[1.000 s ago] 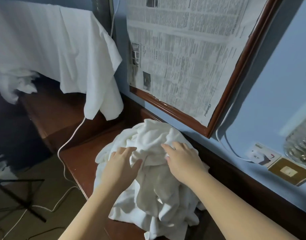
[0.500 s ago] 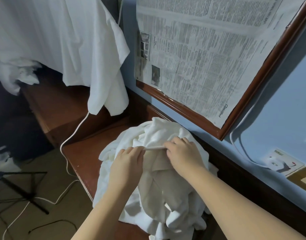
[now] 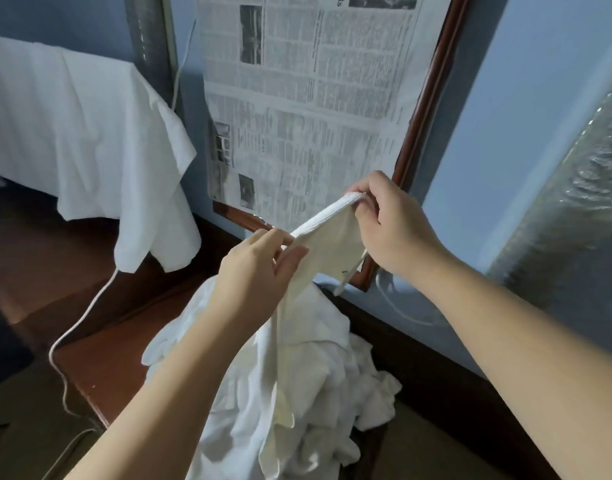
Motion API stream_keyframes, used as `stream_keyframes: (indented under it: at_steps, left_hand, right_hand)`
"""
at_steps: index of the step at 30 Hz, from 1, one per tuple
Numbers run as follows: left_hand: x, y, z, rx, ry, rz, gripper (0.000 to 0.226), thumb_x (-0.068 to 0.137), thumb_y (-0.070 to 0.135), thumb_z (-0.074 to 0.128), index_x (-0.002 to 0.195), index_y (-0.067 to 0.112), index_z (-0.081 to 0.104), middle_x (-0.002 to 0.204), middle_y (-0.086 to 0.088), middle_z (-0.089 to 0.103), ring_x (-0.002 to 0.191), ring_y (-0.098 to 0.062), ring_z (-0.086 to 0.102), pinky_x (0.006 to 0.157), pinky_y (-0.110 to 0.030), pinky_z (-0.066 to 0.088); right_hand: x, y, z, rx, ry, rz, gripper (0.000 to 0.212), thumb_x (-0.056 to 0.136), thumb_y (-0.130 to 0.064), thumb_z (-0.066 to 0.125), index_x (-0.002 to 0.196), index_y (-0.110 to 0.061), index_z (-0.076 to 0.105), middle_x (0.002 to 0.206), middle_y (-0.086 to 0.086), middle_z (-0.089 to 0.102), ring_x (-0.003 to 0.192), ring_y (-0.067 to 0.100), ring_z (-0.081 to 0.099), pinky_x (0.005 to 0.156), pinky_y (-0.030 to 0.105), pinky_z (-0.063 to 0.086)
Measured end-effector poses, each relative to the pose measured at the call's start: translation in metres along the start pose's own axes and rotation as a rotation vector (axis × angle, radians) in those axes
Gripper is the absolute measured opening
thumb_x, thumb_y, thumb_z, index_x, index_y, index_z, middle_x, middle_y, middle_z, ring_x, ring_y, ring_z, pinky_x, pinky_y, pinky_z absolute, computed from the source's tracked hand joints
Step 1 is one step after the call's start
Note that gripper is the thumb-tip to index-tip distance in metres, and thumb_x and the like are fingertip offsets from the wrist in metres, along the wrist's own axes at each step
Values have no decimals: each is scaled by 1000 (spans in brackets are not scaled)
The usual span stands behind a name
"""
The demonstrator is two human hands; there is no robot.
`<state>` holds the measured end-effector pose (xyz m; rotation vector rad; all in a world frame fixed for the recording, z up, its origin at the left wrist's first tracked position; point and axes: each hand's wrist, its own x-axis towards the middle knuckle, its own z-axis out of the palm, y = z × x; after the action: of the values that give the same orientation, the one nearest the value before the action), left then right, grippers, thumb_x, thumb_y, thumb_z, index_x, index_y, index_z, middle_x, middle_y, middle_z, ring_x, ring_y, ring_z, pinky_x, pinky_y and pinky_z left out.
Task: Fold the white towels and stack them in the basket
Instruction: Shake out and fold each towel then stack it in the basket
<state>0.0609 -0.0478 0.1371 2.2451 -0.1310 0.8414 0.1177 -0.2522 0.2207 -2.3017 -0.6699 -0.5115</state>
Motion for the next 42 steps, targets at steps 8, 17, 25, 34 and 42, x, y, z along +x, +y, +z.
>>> stream_keyframes:
  at_steps: [8, 17, 25, 34, 42]
  left_hand:
    - [-1, 122, -4, -57, -23, 164, 15, 99, 20, 62, 111, 24, 70, 97, 7, 66, 79, -14, 62, 72, -39, 54]
    - [-34, 292, 3, -171, 23, 240, 18, 105, 22, 48, 115, 27, 63, 92, 7, 63, 77, -19, 58, 59, -30, 41]
    - [-68, 417, 5, -381, 83, 240, 24, 106, 20, 41, 116, 26, 62, 101, 1, 67, 89, -20, 61, 73, -36, 44]
    - [-78, 525, -58, -449, 145, 468, 25, 104, 16, 43, 120, 23, 61, 76, 13, 51, 65, -2, 46, 58, -19, 33]
    - [-139, 446, -20, -141, -283, 578, 50, 84, 40, 85, 116, 19, 53, 109, 0, 57, 93, -22, 56, 75, -32, 39]
  right_hand:
    - [-56, -25, -179, -156, 251, 44, 19, 105, -14, 47, 108, -26, 62, 88, -17, 61, 75, -12, 54, 59, 5, 36]
    - [-188, -38, -357, -266, 403, 112, 17, 107, -18, 47, 107, -26, 62, 93, -12, 63, 83, 6, 55, 67, 15, 39]
    - [-321, -45, -469, -399, 283, 229, 23, 88, -51, 78, 83, -30, 72, 59, -13, 54, 54, 7, 42, 51, 24, 32]
    - [-375, -72, -543, -342, 543, 314, 11, 98, -34, 62, 97, -26, 69, 96, -6, 72, 91, 19, 67, 75, 36, 53]
    - [-364, -114, -533, -314, 729, 293, 23, 92, -20, 55, 108, -17, 71, 105, 2, 71, 99, 25, 65, 82, 33, 48]
